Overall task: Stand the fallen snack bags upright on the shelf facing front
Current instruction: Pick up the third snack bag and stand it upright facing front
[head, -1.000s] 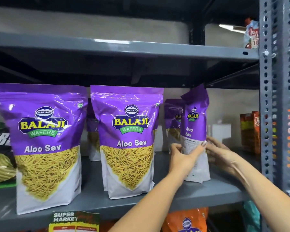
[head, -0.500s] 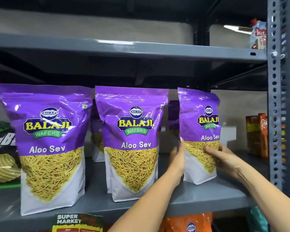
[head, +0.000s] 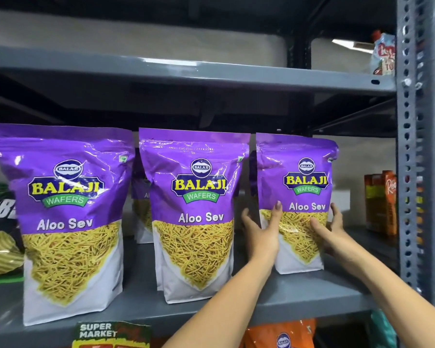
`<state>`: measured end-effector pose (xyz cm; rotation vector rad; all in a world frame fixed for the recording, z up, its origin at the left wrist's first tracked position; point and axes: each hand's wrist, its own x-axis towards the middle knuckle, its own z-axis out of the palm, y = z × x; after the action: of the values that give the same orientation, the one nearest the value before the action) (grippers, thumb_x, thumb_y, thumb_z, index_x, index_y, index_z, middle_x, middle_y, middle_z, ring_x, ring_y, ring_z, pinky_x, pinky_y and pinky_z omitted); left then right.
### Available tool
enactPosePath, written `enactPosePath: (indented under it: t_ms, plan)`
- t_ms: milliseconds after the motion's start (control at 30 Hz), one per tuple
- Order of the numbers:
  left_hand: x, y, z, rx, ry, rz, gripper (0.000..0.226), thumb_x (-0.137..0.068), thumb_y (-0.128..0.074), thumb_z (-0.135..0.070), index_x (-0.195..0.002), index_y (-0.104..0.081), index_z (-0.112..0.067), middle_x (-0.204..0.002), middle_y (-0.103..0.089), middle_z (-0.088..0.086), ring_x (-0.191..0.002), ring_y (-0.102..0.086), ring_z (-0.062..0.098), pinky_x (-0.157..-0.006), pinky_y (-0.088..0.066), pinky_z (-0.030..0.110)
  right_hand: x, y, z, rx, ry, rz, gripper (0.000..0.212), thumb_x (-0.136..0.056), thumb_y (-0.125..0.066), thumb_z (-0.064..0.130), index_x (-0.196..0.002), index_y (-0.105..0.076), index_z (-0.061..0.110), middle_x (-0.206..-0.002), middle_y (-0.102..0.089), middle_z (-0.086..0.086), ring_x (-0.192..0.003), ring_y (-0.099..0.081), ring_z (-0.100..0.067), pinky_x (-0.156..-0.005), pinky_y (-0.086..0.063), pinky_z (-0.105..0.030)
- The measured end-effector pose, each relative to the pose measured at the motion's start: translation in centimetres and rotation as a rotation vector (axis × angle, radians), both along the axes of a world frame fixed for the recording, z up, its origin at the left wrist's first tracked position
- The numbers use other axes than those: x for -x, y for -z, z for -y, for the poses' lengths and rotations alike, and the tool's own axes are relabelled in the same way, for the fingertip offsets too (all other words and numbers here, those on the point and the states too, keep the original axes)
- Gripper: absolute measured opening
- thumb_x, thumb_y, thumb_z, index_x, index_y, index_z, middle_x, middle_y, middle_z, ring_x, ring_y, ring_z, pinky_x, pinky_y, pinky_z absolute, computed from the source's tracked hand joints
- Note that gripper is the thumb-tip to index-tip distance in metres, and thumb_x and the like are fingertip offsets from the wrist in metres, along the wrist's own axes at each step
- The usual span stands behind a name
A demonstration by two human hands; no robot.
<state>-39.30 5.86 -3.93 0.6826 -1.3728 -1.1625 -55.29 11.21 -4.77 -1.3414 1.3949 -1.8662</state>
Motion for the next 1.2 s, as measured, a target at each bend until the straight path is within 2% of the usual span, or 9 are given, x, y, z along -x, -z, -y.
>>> enactPosePath:
  t_ms: [100, 200, 300, 467, 600, 833, 1000, 1100, 1200]
  plan:
    - [-0.3, 0.2, 0.1, 0.039, 0.065, 0.078, 0.105, -0.059, -0.078, -0.063, -0.143, -0.029, -0.021, -0.145, -0.046, 0.001, -0.129, -0.046, 0.014, -0.107, -0.036, 0.03, 0.5, 0.0, -1.0, -0.05, -0.053, -0.016, 0.123, -0.051, -0.082, 0.055, -0.151, -0.01, 0.04, -0.14, -0.053, -0.002, -0.117, -0.059, -0.019, -0.088, -0.051, -0.042]
    - [0.0, 0.9, 0.5, 0.091, 0.255, 0.07, 0.076, -0.066, -0.088, -0.028, -0.128, -0.047, -0.012, -0.13, -0.064, 0.008, -0.116, -0.062, 0.019, -0.105, -0.046, 0.039, 0.8, 0.2, -1.4, -0.102, -0.071, -0.068, 0.098, -0.06, -0.079, 0.037, -0.145, -0.032, 0.028, -0.128, -0.066, -0.004, -0.114, -0.064, -0.023, -0.098, -0.048, -0.052]
    - [-0.2, 1.4, 0.6, 0.117, 0.265, 0.104, 0.073, -0.068, -0.086, -0.011, -0.129, -0.045, -0.009, -0.129, -0.064, 0.011, -0.12, -0.061, 0.024, -0.107, -0.045, 0.047, 0.5, 0.5, -1.8, -0.1, -0.078, -0.101, 0.081, -0.059, -0.081, 0.032, -0.133, -0.049, 0.022, -0.122, -0.07, -0.001, -0.106, -0.069, -0.014, -0.086, -0.054, -0.032]
    - [-1.0, 1.3, 0.1, 0.151, 0.31, 0.131, 0.073, -0.071, -0.084, -0.011, -0.133, -0.043, -0.01, -0.131, -0.063, 0.01, -0.122, -0.06, 0.023, -0.108, -0.045, 0.047, 0.0, 0.6, -2.7, -0.098, -0.072, -0.137, 0.088, -0.049, -0.088, 0.049, -0.127, -0.053, 0.027, -0.115, -0.073, 0.007, -0.103, -0.07, -0.01, -0.082, -0.053, -0.026]
    - [-1.8, 1.4, -0.9, 0.218, 0.326, 0.143, 0.068, -0.074, -0.082, -0.014, -0.132, -0.047, -0.013, -0.129, -0.065, 0.007, -0.12, -0.062, 0.021, -0.107, -0.046, 0.046, -0.4, 0.6, -3.9, -0.087, -0.069, -0.188, 0.073, -0.054, -0.085, 0.051, -0.12, -0.056, 0.039, -0.114, -0.072, 0.015, -0.102, -0.069, -0.004, -0.074, -0.055, -0.017]
    - [-2.9, 2.3, -2.9, 0.268, 0.237, 0.233, 0.069, -0.065, -0.084, -0.043, -0.124, -0.052, -0.027, -0.122, -0.069, -0.004, -0.114, -0.065, 0.016, -0.099, -0.052, 0.044, -0.4, 1.4, -6.1, -0.111, -0.017, -0.251, 0.081, -0.049, -0.083, 0.064, -0.122, -0.053, 0.045, -0.115, -0.07, 0.022, -0.103, -0.068, 0.0, -0.078, -0.052, -0.019]
    - [-3.7, 1.6, -5.1, 0.2, 0.197, 0.305, 0.088, -0.069, -0.082, -0.045, -0.138, -0.034, -0.02, -0.142, -0.052, 0.0, -0.132, -0.05, 0.018, -0.108, -0.043, 0.043, -1.9, 1.1, -6.9, -0.142, 0.004, -0.26, 0.083, -0.059, -0.075, 0.061, -0.131, -0.042, 0.04, -0.122, -0.065, 0.018, -0.106, -0.065, 0.0, -0.081, -0.048, -0.017]
    - [-5.6, 2.4, -8.4, 0.27, 0.035, 0.398, 0.109, -0.069, -0.075, -0.057, -0.151, -0.014, -0.02, -0.157, -0.025, -0.002, -0.145, -0.024, 0.014, -0.119, -0.025, 0.036, -2.8, 1.0, -6.9, 0.035, 0.209, -0.206, 0.09, -0.073, -0.064, 0.047, -0.149, -0.018, 0.034, -0.134, -0.045, 0.006, -0.121, -0.047, -0.008, -0.098, -0.036, -0.029]
    - [-9.7, 3.6, -12.0, 0.531, -0.154, 0.181, 0.087, -0.067, -0.067, -0.061, -0.142, -0.031, -0.036, -0.146, -0.032, -0.022, -0.139, -0.026, -0.001, -0.115, -0.024, 0.021, -4.8, 0.5, -7.8, 0.49, 0.485, -0.137, 0.058, -0.087, -0.065, 0.029, -0.138, -0.037, 0.03, -0.124, -0.053, -0.004, -0.109, -0.054, 0.0, -0.095, -0.043, -0.015]
